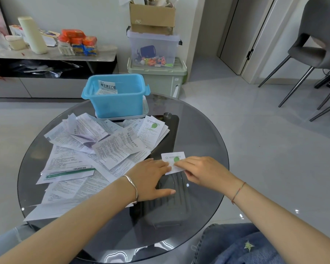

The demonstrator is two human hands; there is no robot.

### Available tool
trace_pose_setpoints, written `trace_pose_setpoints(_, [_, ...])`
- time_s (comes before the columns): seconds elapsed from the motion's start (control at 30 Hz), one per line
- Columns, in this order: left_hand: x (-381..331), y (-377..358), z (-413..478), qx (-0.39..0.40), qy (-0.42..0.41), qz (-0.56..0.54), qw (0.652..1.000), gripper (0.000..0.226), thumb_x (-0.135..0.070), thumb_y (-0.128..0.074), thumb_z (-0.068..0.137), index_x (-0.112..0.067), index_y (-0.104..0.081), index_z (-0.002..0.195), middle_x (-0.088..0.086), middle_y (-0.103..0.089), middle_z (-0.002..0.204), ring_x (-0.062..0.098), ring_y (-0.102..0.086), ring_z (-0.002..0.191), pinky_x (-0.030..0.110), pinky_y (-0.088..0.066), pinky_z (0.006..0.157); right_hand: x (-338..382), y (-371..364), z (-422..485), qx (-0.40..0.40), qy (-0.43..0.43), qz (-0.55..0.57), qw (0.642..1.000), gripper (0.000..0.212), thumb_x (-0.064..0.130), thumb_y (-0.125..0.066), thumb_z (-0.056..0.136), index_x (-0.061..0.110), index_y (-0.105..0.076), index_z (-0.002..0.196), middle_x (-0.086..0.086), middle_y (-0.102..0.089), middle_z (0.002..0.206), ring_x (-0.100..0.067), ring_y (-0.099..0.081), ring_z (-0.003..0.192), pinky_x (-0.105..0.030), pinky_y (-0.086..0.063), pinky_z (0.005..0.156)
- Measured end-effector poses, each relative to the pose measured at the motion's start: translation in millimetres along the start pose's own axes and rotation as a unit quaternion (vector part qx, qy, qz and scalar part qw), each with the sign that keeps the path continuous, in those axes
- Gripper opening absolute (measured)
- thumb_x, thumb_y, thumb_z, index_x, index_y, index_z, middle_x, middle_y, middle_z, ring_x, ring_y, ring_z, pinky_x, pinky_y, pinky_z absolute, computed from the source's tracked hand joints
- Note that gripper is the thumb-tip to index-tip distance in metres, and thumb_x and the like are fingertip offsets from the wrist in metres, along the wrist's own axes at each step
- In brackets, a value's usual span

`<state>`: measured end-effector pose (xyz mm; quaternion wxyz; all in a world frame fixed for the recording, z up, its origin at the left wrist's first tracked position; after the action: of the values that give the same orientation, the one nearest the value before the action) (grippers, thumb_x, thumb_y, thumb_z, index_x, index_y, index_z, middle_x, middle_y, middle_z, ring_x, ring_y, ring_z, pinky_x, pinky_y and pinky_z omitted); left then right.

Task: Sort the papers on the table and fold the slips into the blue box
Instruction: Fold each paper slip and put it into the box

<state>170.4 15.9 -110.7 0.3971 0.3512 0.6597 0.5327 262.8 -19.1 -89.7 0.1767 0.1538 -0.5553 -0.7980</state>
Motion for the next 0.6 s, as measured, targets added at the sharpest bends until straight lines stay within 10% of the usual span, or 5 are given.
trace_pose_setpoints(0.13, [4.3, -2.1, -5.2, 0.012, 0.010, -0.017, 1.000, 0.105, -0.081, -0.008, 0.062, -0.024, -0.034, 0.146, -0.004, -0.030, 0.154, 0.019, -0.026, 0.141, 0.028, -0.015, 0.115, -28.0, -3.9, -1.9, 0.000, -0.136, 0.145, 0.980, 0.012, 0.019, -0.065, 0.087, 0.021, -0.072, 0.096, 0.007, -0.071, 0.093, -0.014, -0.066, 0.084, -0.028, -0.053, 0.063])
trace_pose_setpoints(0.37, [18.9, 5.5, -8.9, -0.052, 0.067, -0.127, 0.988, 0.097, -0.068, -0.046, 0.085, -0.013, -0.002, 0.152, -0.008, -0.032, 0.152, 0.011, -0.028, 0.138, 0.028, -0.011, 0.117, -63.8, -21.2, -11.3, -0.065, -0.368, 0.404, 0.835, 0.013, 0.018, -0.072, 0.084, 0.027, -0.070, 0.075, 0.011, -0.069, 0.072, -0.003, -0.055, 0.063, -0.021, -0.042, 0.064])
trace_pose_setpoints(0.6, [17.8, 0.9, -7.3, -0.049, 0.066, -0.081, 0.993, 0.102, -0.082, -0.017, 0.069, -0.022, -0.010, 0.152, -0.008, -0.032, 0.151, 0.013, -0.015, 0.144, 0.034, -0.004, 0.120, -73.4, -30.5, -4.4, -0.052, -0.431, 0.404, 0.805, 0.022, 0.011, -0.075, 0.079, 0.026, -0.063, 0.069, 0.009, -0.066, 0.063, 0.003, -0.051, 0.051, -0.011, -0.042, 0.058])
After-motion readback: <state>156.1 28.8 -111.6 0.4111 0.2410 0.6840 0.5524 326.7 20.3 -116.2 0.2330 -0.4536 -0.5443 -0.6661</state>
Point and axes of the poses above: each hand's wrist, its own z-axis towards the middle knuckle, its own y-axis out of the back of the hand, x = y × z, the point moved 9 cm from there along z, towards the middle knuckle
